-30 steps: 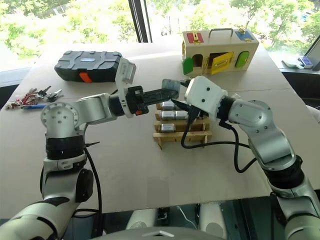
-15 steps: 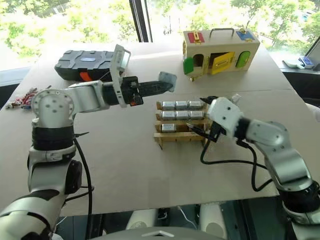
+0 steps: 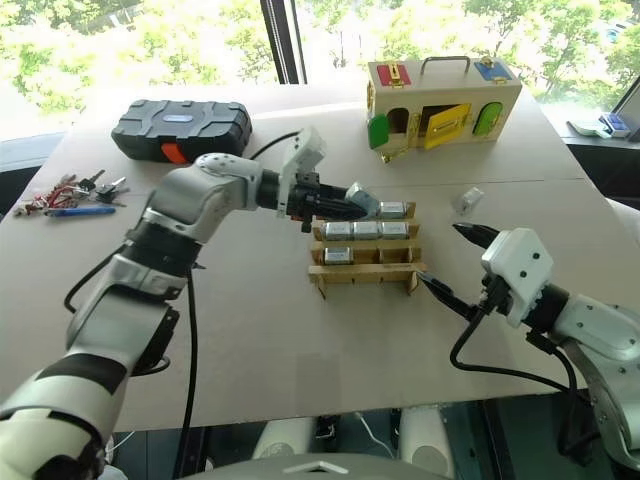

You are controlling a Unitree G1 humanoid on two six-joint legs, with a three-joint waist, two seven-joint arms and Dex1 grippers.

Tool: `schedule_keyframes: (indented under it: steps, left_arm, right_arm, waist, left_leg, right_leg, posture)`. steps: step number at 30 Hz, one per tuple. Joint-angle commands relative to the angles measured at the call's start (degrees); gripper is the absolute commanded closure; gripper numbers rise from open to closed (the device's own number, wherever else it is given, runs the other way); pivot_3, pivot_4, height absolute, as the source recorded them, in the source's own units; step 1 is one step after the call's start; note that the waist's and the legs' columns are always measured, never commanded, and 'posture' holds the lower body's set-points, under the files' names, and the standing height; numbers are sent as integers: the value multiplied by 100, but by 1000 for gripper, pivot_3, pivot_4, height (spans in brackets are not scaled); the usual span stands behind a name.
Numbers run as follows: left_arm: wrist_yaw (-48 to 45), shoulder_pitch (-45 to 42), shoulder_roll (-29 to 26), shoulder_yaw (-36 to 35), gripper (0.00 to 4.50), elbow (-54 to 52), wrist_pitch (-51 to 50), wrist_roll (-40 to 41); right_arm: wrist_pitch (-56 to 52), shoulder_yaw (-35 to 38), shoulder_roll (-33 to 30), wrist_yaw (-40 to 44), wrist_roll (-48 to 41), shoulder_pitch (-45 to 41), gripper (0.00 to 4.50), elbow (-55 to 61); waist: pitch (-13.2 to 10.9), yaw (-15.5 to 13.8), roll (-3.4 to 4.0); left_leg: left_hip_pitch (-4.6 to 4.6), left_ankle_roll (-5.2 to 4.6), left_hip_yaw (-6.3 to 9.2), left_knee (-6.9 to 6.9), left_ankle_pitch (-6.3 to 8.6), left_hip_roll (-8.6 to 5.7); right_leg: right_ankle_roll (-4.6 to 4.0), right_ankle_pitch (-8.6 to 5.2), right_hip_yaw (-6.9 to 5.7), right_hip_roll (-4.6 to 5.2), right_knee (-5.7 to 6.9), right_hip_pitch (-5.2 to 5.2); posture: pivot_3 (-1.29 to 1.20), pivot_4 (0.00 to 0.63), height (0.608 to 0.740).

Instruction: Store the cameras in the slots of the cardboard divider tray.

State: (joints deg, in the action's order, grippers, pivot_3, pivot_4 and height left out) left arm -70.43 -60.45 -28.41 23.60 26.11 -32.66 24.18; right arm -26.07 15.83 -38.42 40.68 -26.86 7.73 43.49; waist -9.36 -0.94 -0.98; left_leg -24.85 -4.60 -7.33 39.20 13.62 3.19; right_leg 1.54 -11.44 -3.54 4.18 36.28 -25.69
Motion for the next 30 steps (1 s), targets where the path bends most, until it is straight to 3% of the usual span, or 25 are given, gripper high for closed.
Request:
schedule_keyframes:
  steps: [1,13,22,30]
  left_arm:
    - [-669,-369,179,59,3682,459,461,-395]
    - [-1403,-291,540,253,3682,633,900,-1393]
    - [-1118,249,252,398,3682,-698,60,-1791]
    - [-635,321,239,427,3682,-873,-124,-2152]
  right_arm:
    - [26,372,22,-134,-199,169,0,353]
    - [455,1036,-142,397,-457,1223,0,532]
    - [770,1034,-737,1054,-523,543,0,-277]
    - [737,943,-803,1070,-479,275,0,-364]
  waist:
    - [0,12,0]
    - [-1,10,-2]
    - [-1,7,-2]
    - [-1,0,-2]
  left_leg:
    - [-2,-4,0,0,3,0]
    - [-8,-16,2,4,10,-2]
    - [-2,-16,0,4,10,1]
    - [-2,-16,0,4,10,-2]
  right_leg:
    - [0,0,0,0,-6,0]
    - [22,-12,0,-1,-19,4]
    - [22,-12,4,-3,-17,5]
    - [22,-11,5,-3,-16,6]
  posture:
    - [0,150,740]
    - [0,150,740]
    - [0,150,740]
    - [0,150,740]
